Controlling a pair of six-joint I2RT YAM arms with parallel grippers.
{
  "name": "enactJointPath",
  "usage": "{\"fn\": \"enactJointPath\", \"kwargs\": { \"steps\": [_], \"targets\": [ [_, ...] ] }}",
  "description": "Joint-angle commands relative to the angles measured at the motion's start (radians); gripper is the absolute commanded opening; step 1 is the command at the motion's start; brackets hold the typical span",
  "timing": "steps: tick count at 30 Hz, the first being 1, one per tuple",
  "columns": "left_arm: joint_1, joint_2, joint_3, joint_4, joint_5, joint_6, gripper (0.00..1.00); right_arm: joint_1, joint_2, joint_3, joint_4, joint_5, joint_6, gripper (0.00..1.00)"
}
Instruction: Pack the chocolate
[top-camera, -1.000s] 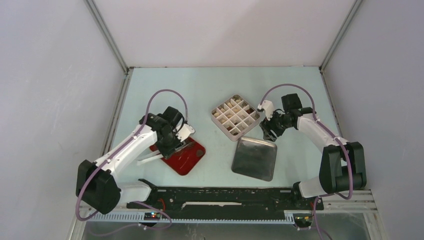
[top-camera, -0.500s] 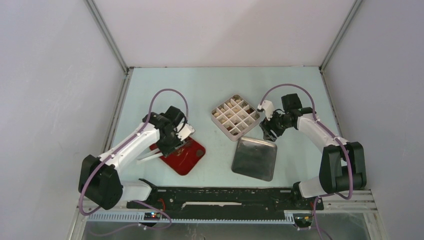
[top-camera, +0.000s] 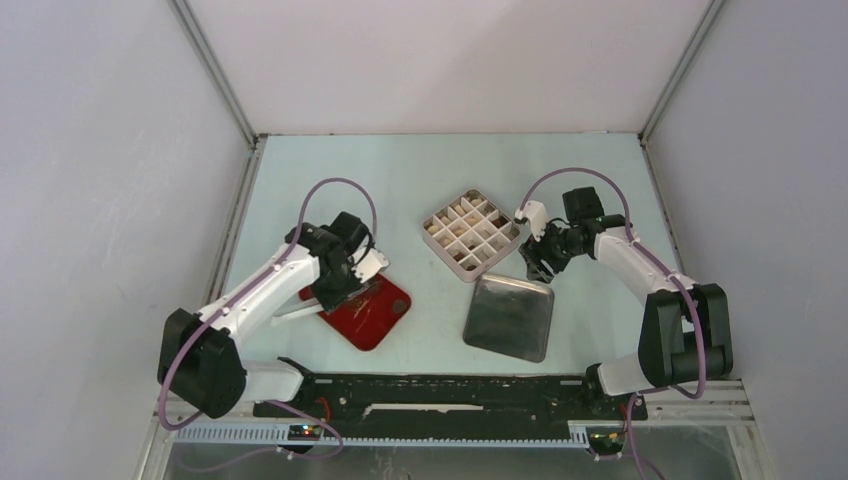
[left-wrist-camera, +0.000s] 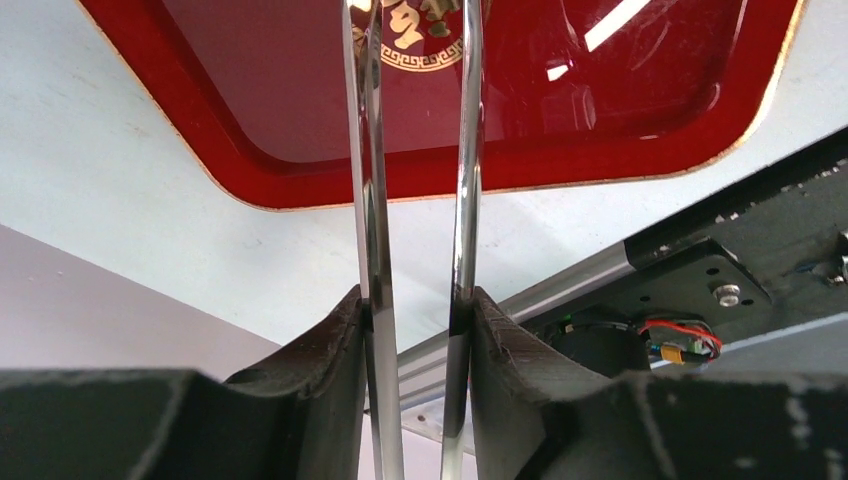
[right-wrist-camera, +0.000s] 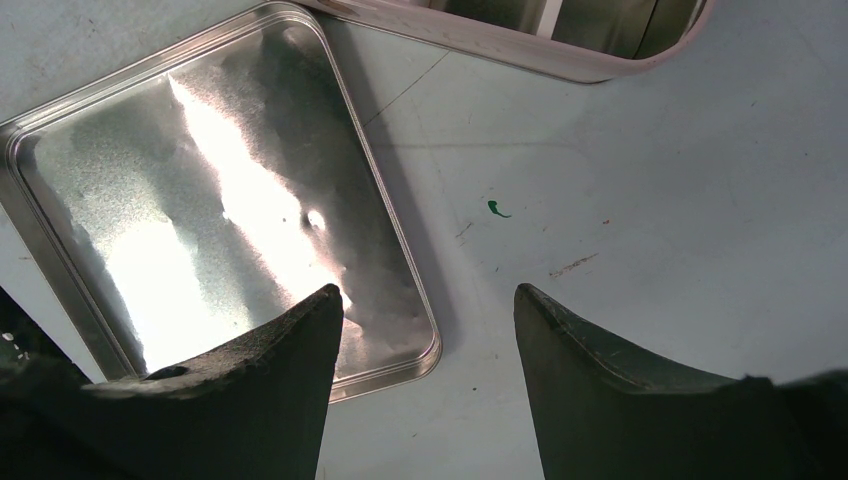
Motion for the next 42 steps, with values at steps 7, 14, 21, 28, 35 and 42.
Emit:
{"fn": "enactJointPath", "kwargs": {
  "steps": [7, 14, 21, 28, 35, 42],
  "targets": [
    [-0.006, -0.046, 0.240, -0.106, 0.155, 0.100, 0.23, 0.004, -0.016, 0.024, 0.006, 0.008, -0.008, 0.66],
    [-0.124, 0.087, 0.393, -0.043, 0.206, 0.092, 0.22, -0.007, -0.020, 0.024, 0.007, 0.017, -0.002, 0.66],
    [-0.223, 0.266, 0.527, 0.046, 0.215, 0.063, 0.22, -0.032, -0.035, 0.024, 0.008, 0.006, 0.004, 0.66],
    [-0.243, 0.436, 0.678, 0.100, 0.253, 0.027, 0.23, -0.041, -0.043, 0.024, 0.009, 0.004, 0.004, 0.66],
    [-0.266, 0.551, 0.766, 0.070, 0.260, 0.023, 0.24, -0.046, -0.041, 0.024, 0.006, 0.000, -0.002, 0.66],
    [-0.279, 0.589, 0.801, 0.048, 0.246, 0.019, 0.32, -0.045, -0.038, 0.024, 0.003, -0.002, -0.006, 0.66]
  ]
}}
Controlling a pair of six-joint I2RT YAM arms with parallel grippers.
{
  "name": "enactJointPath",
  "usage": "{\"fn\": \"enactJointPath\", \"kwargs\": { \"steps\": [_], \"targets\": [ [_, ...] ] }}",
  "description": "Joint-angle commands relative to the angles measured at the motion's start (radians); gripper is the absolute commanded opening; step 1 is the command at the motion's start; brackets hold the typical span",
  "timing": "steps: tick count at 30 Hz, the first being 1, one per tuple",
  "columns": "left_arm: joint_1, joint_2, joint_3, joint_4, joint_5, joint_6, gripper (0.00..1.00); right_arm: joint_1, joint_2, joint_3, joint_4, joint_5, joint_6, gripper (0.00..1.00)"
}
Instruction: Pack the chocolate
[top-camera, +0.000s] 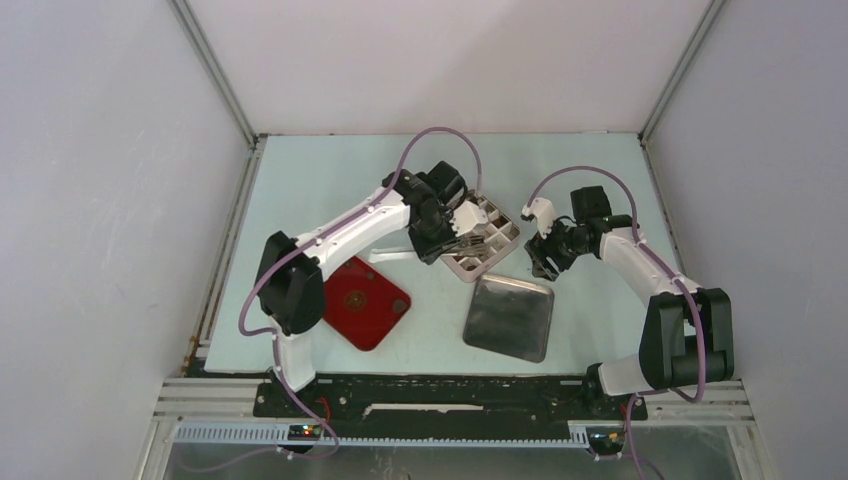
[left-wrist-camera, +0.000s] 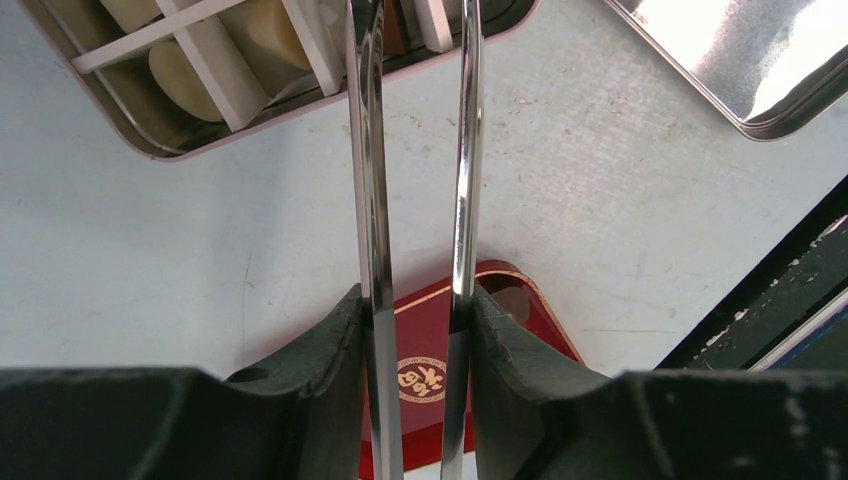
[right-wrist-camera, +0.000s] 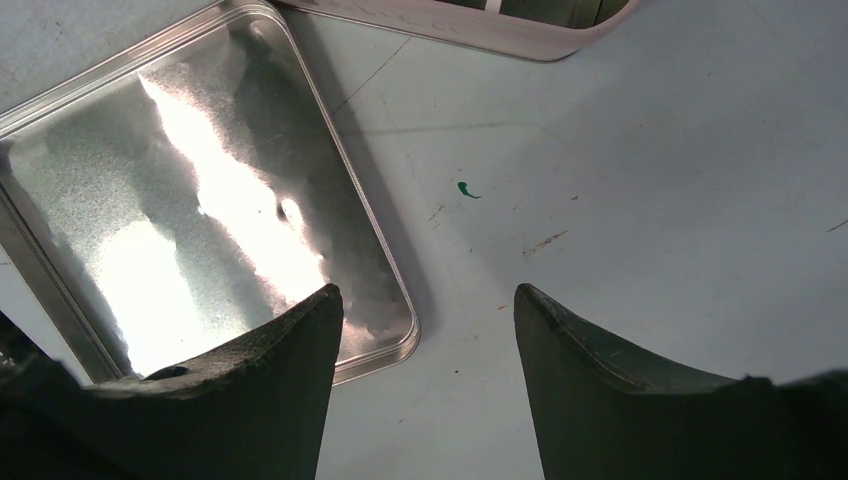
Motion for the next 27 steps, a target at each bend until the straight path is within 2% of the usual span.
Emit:
{"fn": "enactJointPath", "kwargs": {
  "steps": [1, 5, 13, 20, 23, 27],
  "targets": [
    [-0.010, 0.005, 0.070, -0.012, 0.009, -0.016, 0.33, -0.004, -0.021, 0.024, 0.003, -0.012, -0.007, 0.66],
    [-0.012, 0.004, 0.067, -0.011, 0.009, -0.020, 0.40, -0.005, -0.022, 0.024, 0.002, -0.014, -0.007, 0.66],
    [-0.017, -0.004, 0.092, -0.017, 0.000, -0.021, 0.46, -0.004, -0.024, 0.024, 0.001, -0.015, -0.005, 0.66],
    [-0.017, -0.044, 0.100, -0.042, -0.028, -0.008, 0.45, -0.007, -0.025, 0.024, -0.001, -0.017, -0.004, 0.66],
    [-0.018, -0.141, 0.020, -0.056, -0.067, 0.018, 0.45, -0.009, -0.024, 0.024, -0.003, -0.021, -0.005, 0.67],
    [-0.014, -0.295, -0.166, -0.084, -0.120, 0.054, 0.45, -0.009, -0.019, 0.024, -0.001, -0.021, -0.009, 0.66]
  ]
}}
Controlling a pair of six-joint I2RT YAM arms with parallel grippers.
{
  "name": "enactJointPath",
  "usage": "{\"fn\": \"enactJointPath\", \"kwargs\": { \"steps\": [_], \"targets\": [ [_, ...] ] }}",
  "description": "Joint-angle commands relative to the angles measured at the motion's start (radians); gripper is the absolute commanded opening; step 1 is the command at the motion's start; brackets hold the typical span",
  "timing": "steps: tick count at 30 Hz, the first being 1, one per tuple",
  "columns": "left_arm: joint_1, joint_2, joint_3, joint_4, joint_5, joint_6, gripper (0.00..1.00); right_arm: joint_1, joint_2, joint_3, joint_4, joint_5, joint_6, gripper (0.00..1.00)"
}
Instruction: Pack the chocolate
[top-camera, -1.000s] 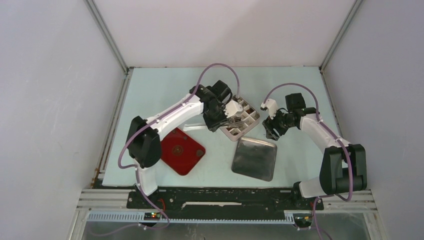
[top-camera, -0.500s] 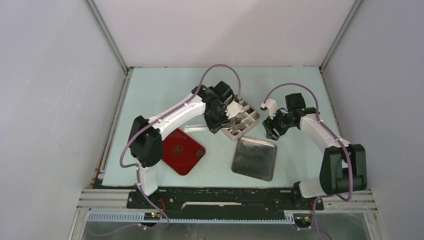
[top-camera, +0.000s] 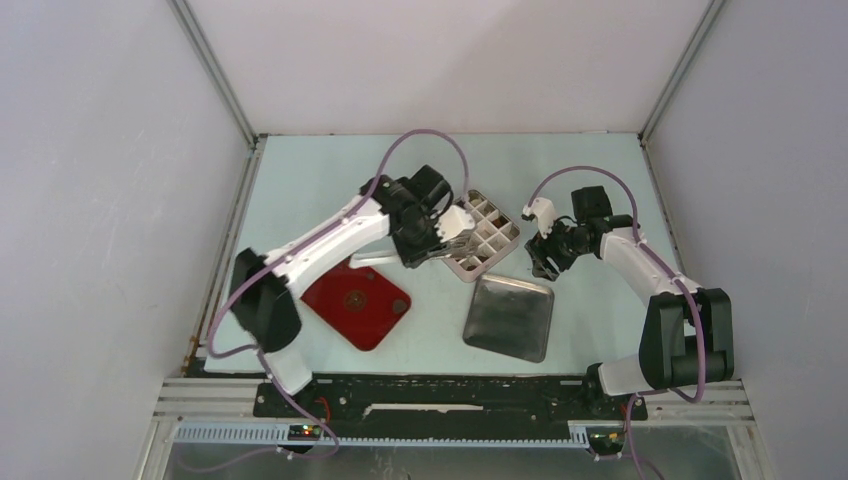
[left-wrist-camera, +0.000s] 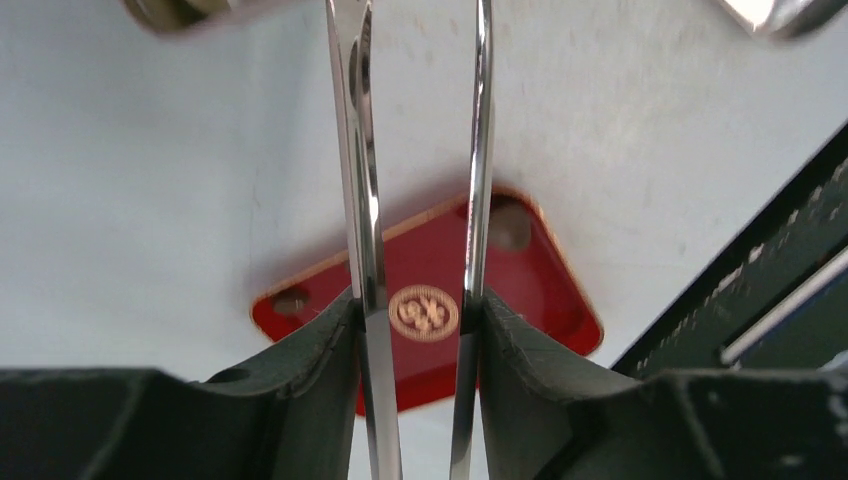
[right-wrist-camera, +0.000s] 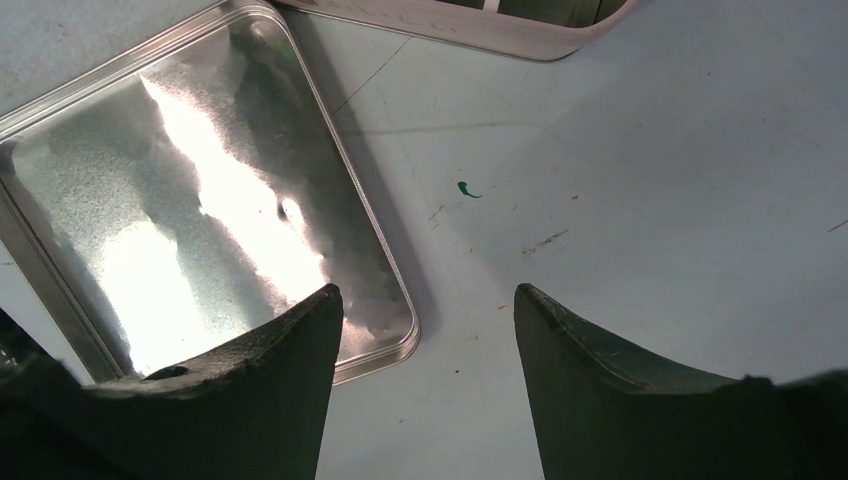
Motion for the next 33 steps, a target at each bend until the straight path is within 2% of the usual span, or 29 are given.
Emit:
{"fn": "enactJointPath", "kwargs": {
  "steps": [1, 8, 14, 21, 33],
  "targets": [
    [-0.002, -0.235, -0.169, -0.063, -0.083, 0.059, 0.45, -0.003, -0.018, 0.024, 0.000, -0.016, -0.009, 0.66],
    [0.030, -0.436, -0.457, -0.138, -0.167, 0.078, 0.47, 0.009, -0.003, 0.024, 0.000, -0.013, -0.011, 0.66],
    [0.106, -0.517, -0.582, -0.123, -0.155, 0.079, 0.48, 0.016, 0.000, 0.024, 0.000, -0.010, -0.010, 0.66],
    [0.129, -0.511, -0.636, -0.087, -0.111, 0.069, 0.49, 0.019, 0.000, 0.024, -0.001, -0.008, -0.007, 0.66],
    [0.130, -0.450, -0.632, -0.103, -0.065, 0.096, 0.50, 0.017, -0.001, 0.024, -0.002, -0.006, -0.006, 0.66]
  ]
}}
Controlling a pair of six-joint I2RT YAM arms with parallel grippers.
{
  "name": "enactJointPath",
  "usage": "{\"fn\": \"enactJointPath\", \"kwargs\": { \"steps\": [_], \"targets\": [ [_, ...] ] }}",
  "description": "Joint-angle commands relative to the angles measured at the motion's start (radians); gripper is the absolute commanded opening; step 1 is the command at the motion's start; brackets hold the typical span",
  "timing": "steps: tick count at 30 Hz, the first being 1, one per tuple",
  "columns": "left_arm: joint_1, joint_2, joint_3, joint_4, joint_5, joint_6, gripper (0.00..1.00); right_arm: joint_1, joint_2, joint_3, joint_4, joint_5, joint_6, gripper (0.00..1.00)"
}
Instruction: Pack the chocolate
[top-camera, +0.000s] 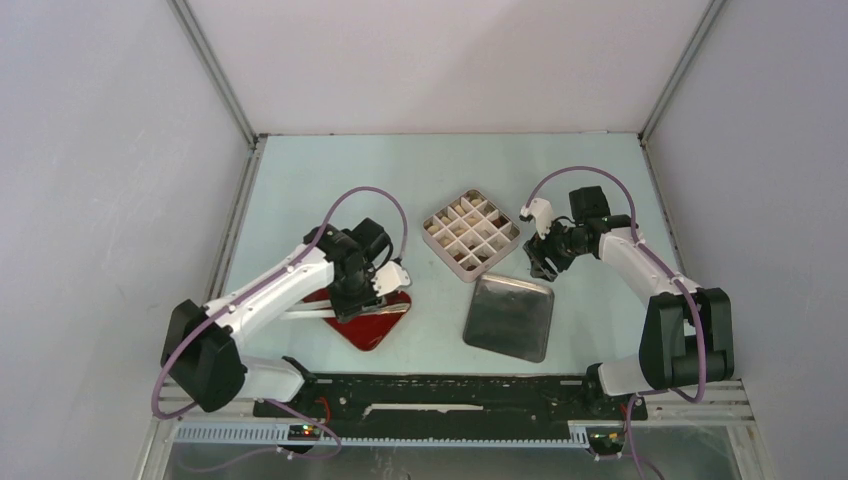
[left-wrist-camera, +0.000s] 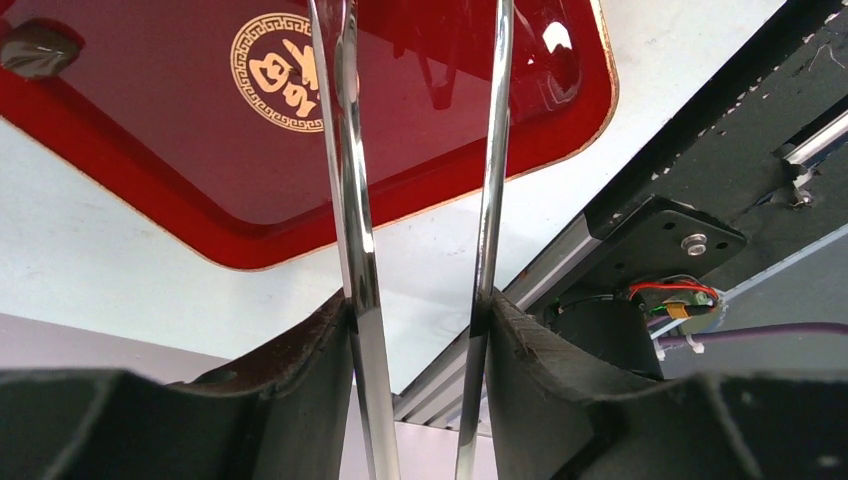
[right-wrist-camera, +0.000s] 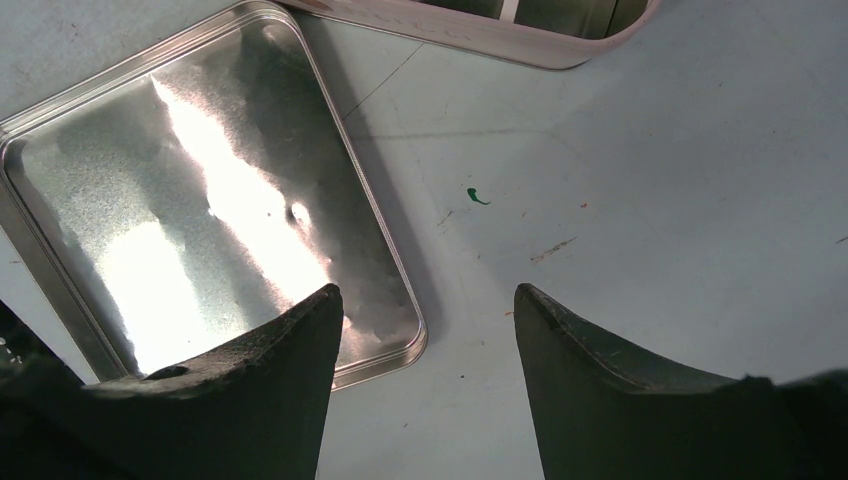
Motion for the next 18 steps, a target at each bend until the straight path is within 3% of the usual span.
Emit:
{"fn": "enactJointPath", "kwargs": {
  "steps": [1, 9, 12, 15, 18],
  "targets": [
    [0.005, 0.025, -0.003, -0.005, 0.020, 0.018, 0.50, 0.004, -0.002, 0.024, -0.001, -0.002, -0.008, 0.66],
    [0.004, 0.074, 0.012, 0.002, 0.005, 0.007, 0.47, 0.004, 0.000, 0.024, -0.003, -0.002, -0.009, 0.66],
    [0.005, 0.068, 0.027, -0.014, 0.002, 0.012, 0.38, 0.001, -0.002, 0.024, -0.003, -0.003, -0.009, 0.66],
    [0.006, 0.034, 0.053, -0.047, 0.016, 0.024, 0.21, 0.000, -0.002, 0.024, -0.003, -0.003, -0.009, 0.66],
    [0.006, 0.023, 0.097, -0.080, 0.027, 0.013, 0.18, 0.001, -0.002, 0.024, -0.003, -0.003, -0.011, 0.66]
  ]
}}
